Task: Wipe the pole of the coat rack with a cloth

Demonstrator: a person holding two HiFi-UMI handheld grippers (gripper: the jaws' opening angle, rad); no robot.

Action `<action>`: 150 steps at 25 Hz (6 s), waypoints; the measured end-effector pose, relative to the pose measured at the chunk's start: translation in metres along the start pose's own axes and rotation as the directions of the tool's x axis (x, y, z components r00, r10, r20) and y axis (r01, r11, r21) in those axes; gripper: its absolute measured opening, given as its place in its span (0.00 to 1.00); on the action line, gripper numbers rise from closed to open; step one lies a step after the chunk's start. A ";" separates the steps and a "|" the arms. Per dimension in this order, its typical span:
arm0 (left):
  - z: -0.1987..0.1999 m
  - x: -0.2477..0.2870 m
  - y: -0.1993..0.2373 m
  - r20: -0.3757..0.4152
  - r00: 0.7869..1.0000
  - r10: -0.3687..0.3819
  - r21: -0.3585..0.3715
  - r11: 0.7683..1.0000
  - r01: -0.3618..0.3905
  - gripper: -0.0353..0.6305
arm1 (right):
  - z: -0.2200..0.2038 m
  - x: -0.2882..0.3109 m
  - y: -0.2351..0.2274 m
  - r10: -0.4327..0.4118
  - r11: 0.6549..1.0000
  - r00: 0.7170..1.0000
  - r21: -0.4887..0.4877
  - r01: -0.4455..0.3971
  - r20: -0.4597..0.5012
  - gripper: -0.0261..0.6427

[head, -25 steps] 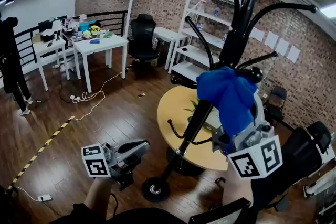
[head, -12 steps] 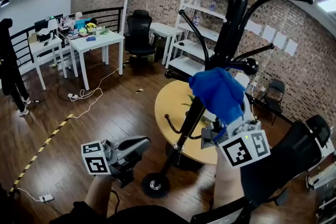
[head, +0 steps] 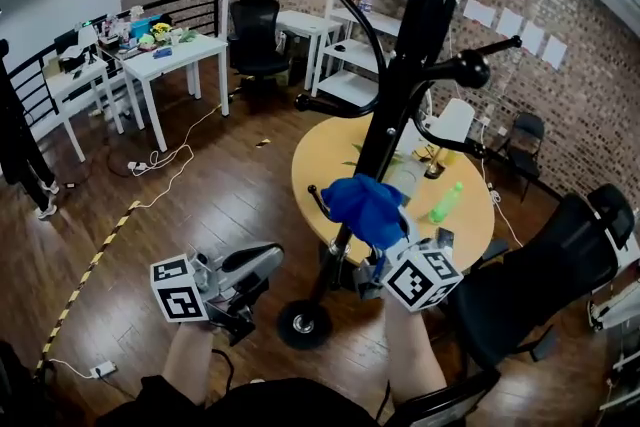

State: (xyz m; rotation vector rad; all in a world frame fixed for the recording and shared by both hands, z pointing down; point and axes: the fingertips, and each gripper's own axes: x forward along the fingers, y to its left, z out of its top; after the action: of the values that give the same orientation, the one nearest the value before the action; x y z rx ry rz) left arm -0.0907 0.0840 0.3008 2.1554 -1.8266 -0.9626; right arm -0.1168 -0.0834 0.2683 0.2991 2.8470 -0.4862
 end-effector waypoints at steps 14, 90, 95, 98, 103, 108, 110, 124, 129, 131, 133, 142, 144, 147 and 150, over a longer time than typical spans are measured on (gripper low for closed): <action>-0.028 0.007 -0.008 -0.036 0.999 0.002 -0.039 0.999 -0.004 0.06 | -0.159 -0.057 -0.004 0.050 0.946 0.898 0.308 0.098 -0.438 0.08; 0.075 0.071 0.188 -0.303 0.367 -0.879 -0.618 0.474 0.627 0.06 | 0.086 0.068 0.030 -0.726 0.261 0.390 -0.298 0.918 0.567 0.08; 0.076 0.074 0.193 -0.312 0.383 -0.869 -0.611 0.492 0.620 0.06 | 0.047 0.057 0.016 -0.755 0.283 0.380 -0.257 0.924 0.535 0.08; 0.072 0.076 0.193 -0.325 0.381 -0.865 -0.607 0.500 0.617 0.06 | -0.006 0.040 -0.005 -0.803 0.321 0.372 -0.188 0.928 0.466 0.08; 0.061 0.073 0.195 -0.353 0.376 -0.857 -0.616 0.515 0.597 0.06 | -0.113 0.011 -0.043 -0.903 0.314 0.327 -0.089 0.945 0.280 0.08; 0.050 0.066 0.193 -0.376 0.362 -0.853 -0.626 0.522 0.579 0.06 | -0.197 -0.011 -0.071 -0.952 0.285 0.273 0.071 0.956 0.139 0.08; 0.048 0.064 0.194 -0.382 0.362 -0.850 -0.630 0.526 0.572 0.06 | -0.218 -0.016 -0.079 -0.962 0.264 0.255 0.105 0.959 0.093 0.08; 0.050 0.062 0.203 -0.375 0.397 -0.838 -0.626 0.544 0.558 0.06 | -0.119 0.006 -0.040 -0.902 0.360 0.316 0.111 0.926 0.293 0.08; 0.056 0.063 0.205 -0.358 0.408 -0.840 -0.620 0.541 0.568 0.06 | 0.003 0.042 0.000 -0.781 0.422 0.399 -0.063 0.904 0.480 0.08; 0.062 0.065 0.207 -0.347 0.421 -0.838 -0.613 0.542 0.575 0.06 | 0.046 0.056 0.017 -0.733 0.422 0.416 -0.121 0.899 0.538 0.08; 0.068 0.068 0.210 -0.337 0.432 -0.837 -0.604 0.544 0.582 0.06 | 0.076 0.063 0.028 -0.704 0.400 0.420 -0.168 0.901 0.573 0.08; 0.071 0.074 0.216 -0.333 0.446 -0.831 -0.592 0.552 0.587 0.06 | 0.045 0.049 0.017 -0.723 0.373 0.403 -0.173 0.911 0.561 0.08; 0.067 0.074 0.214 -0.341 0.437 -0.832 -0.597 0.551 0.583 0.06 | 0.019 0.043 0.008 -0.759 0.367 0.395 -0.161 0.916 0.518 0.08; 0.061 0.074 0.210 -0.355 0.421 -0.835 -0.607 0.548 0.575 0.06 | -0.030 0.029 -0.011 -0.816 0.362 0.368 -0.101 0.927 0.445 0.08; 0.054 0.073 0.205 -0.371 0.404 -0.836 -0.614 0.547 0.569 0.06 | -0.086 0.014 -0.031 -0.874 0.326 0.325 -0.060 0.944 0.360 0.08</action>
State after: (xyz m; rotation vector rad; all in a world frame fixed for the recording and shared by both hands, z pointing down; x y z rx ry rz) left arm -0.2873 -0.0188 0.3355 2.5316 -0.2559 -0.4768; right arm -0.1543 -0.0801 0.3528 -1.4593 2.4395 -0.2511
